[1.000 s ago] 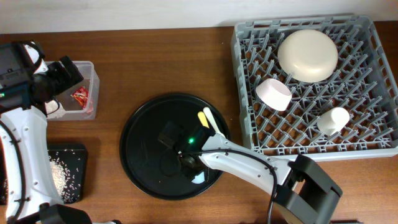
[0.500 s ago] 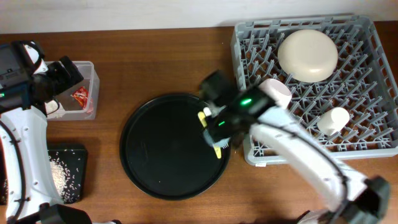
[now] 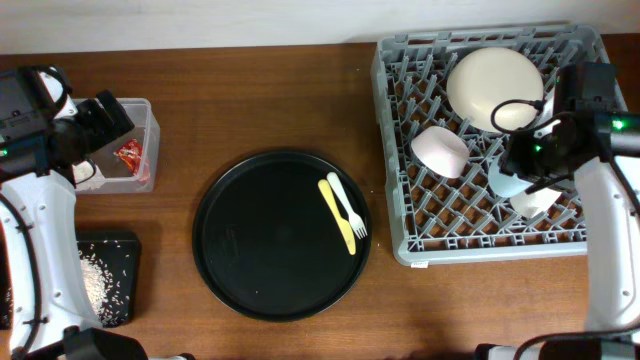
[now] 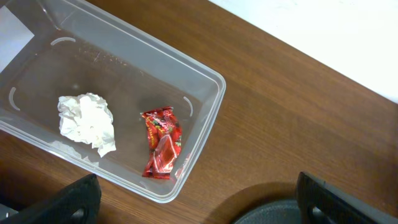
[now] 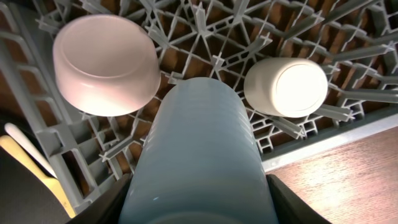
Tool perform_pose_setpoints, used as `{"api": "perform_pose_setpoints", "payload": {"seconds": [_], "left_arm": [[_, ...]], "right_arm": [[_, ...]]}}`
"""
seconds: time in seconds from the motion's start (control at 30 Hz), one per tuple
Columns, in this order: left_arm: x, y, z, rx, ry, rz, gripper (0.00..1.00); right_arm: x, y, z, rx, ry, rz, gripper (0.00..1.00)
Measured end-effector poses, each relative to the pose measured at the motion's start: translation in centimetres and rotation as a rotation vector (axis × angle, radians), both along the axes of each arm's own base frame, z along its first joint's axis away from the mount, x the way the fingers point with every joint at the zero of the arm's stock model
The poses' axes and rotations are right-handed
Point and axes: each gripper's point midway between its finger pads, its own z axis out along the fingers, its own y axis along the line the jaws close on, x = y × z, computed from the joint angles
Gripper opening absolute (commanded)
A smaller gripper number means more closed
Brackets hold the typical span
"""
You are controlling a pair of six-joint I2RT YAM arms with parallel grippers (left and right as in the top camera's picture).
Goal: Sort waste into correct bins and load items into the dishwasher rack
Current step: 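Carry the light-blue cup into the rack and release it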
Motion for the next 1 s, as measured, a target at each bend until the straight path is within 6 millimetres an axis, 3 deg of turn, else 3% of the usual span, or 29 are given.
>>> {"api": "perform_pose_setpoints", "payload": {"seconds": [0.13,0.27,0.4,0.87,1.0], "left_arm": [[0.0,0.0,0.0,0.0,0.0,0.0,0.99],[0.0,0.0,0.0,0.0,0.0,0.0,0.99],[0.0,0.0,0.0,0.0,0.0,0.0,0.99],[0.0,0.0,0.0,0.0,0.0,0.0,0.99],[0.0,0.0,0.0,0.0,0.0,0.0,0.99]], "right_arm": [[1.4,-0.2,-2.8,0.004,0.028,0.001,0.38],[1.5,-0.2,-6.0,0.018,0.123,0.011,0.38],[2.0,-0.4,-7.4,0.016,0.138,0.025,0.38],[2.5,0.4,-8.5,0.06,0.075,0.051,0.36],[1.7,1.0,-8.3,0.092,0.129,0.062,0.36]]}}
